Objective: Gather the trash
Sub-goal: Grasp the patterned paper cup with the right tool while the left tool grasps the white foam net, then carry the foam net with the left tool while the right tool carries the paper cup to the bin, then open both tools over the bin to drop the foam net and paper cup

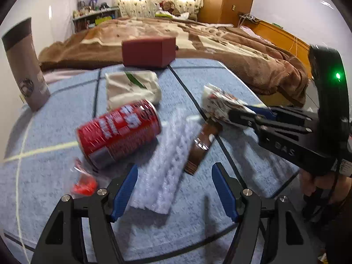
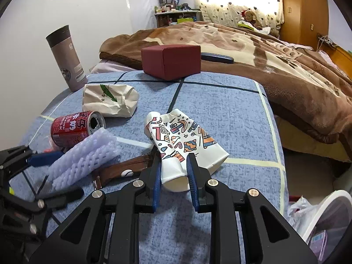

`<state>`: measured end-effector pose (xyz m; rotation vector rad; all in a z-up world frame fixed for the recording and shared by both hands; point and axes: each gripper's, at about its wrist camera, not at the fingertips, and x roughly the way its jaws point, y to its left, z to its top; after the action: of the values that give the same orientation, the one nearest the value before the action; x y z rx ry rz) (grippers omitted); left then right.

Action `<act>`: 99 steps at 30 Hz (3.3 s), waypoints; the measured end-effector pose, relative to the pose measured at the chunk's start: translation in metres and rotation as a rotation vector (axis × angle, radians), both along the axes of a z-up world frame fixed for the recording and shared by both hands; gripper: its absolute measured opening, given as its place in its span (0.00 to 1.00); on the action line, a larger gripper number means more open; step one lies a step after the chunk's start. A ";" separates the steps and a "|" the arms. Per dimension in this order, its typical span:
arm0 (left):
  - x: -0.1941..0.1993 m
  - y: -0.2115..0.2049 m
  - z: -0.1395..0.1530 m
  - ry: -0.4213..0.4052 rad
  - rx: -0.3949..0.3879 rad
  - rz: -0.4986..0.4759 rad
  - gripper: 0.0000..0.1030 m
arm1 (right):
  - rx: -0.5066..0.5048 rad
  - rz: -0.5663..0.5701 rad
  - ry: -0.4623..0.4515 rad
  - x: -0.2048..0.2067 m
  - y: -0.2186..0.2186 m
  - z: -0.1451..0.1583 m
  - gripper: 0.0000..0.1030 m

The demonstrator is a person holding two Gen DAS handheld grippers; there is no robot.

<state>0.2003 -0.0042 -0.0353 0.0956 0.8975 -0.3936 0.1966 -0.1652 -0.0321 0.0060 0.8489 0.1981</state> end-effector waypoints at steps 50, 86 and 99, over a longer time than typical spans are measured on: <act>-0.020 -0.019 0.018 -0.036 -0.065 0.065 0.28 | 0.087 -0.090 -0.066 -0.037 -0.026 0.016 0.22; -0.093 -0.163 0.053 -0.100 -0.133 -0.186 0.29 | 0.091 -0.370 -0.172 -0.132 -0.143 0.043 0.22; -0.105 -0.234 0.038 -0.048 -0.130 -0.301 0.29 | 0.069 -0.510 -0.126 -0.152 -0.189 0.028 0.22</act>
<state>0.0957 -0.2381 0.0030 0.1200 0.8094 -0.7257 0.0449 -0.3544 -0.0041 0.2697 0.6904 -0.2495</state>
